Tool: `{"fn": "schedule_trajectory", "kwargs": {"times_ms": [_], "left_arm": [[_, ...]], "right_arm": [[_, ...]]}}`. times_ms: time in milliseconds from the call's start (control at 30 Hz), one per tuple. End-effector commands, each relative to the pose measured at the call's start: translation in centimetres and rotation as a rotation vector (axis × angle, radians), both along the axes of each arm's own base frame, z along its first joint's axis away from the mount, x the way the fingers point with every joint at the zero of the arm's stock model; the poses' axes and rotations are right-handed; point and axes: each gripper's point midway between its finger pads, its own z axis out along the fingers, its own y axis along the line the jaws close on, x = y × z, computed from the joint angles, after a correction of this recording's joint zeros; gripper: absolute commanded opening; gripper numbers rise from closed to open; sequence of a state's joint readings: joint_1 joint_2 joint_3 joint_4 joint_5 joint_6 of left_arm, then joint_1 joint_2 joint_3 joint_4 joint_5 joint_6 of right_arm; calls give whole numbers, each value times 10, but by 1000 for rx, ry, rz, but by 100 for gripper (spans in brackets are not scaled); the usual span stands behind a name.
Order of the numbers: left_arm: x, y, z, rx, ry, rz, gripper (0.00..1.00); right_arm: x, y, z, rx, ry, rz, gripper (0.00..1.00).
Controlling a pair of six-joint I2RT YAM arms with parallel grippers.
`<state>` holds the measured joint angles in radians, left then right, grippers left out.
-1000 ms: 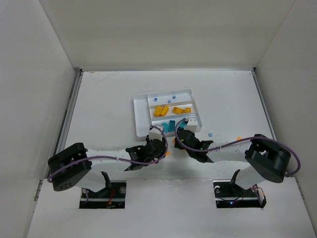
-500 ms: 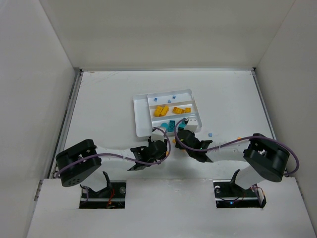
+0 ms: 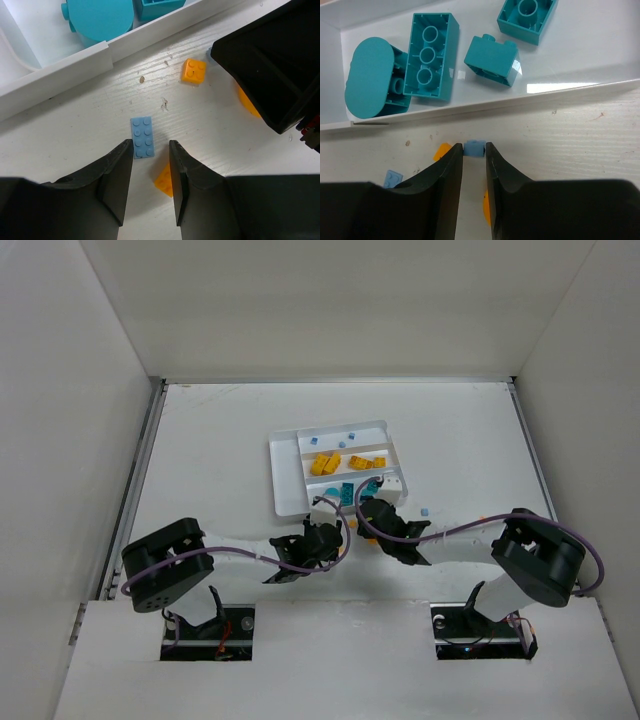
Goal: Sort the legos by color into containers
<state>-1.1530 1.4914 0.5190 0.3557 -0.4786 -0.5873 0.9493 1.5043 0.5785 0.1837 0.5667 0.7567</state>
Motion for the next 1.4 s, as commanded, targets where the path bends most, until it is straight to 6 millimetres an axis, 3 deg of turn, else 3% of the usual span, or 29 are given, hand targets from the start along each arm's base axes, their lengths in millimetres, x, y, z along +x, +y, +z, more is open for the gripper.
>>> {"fn": "schedule_trajectory", "kwargs": {"times_ms": [0, 267, 633, 800, 1033, 1233, 1367], "left_arm": [[-5, 6, -11, 64, 23, -10, 33], [-5, 8, -17, 100, 11, -1, 37], [-3, 18, -12, 139, -43, 31, 37], [-4, 17, -23, 155, -22, 28, 35], [-9, 13, -30, 147, 11, 6, 22], [-9, 13, -22, 134, 2, 9, 15], [-6, 11, -2, 91, -27, 21, 13]], "right_arm": [[5, 1, 1, 16, -8, -12, 32], [6, 2, 1, 15, -9, -14, 37], [6, 1, 8, 35, -27, -18, 26], [5, -7, 24, 59, -63, -33, 25], [-1, -16, 48, 108, -105, -39, 25], [-4, -21, 64, 140, -136, -37, 26], [-3, -24, 79, 169, -162, -34, 26]]}}
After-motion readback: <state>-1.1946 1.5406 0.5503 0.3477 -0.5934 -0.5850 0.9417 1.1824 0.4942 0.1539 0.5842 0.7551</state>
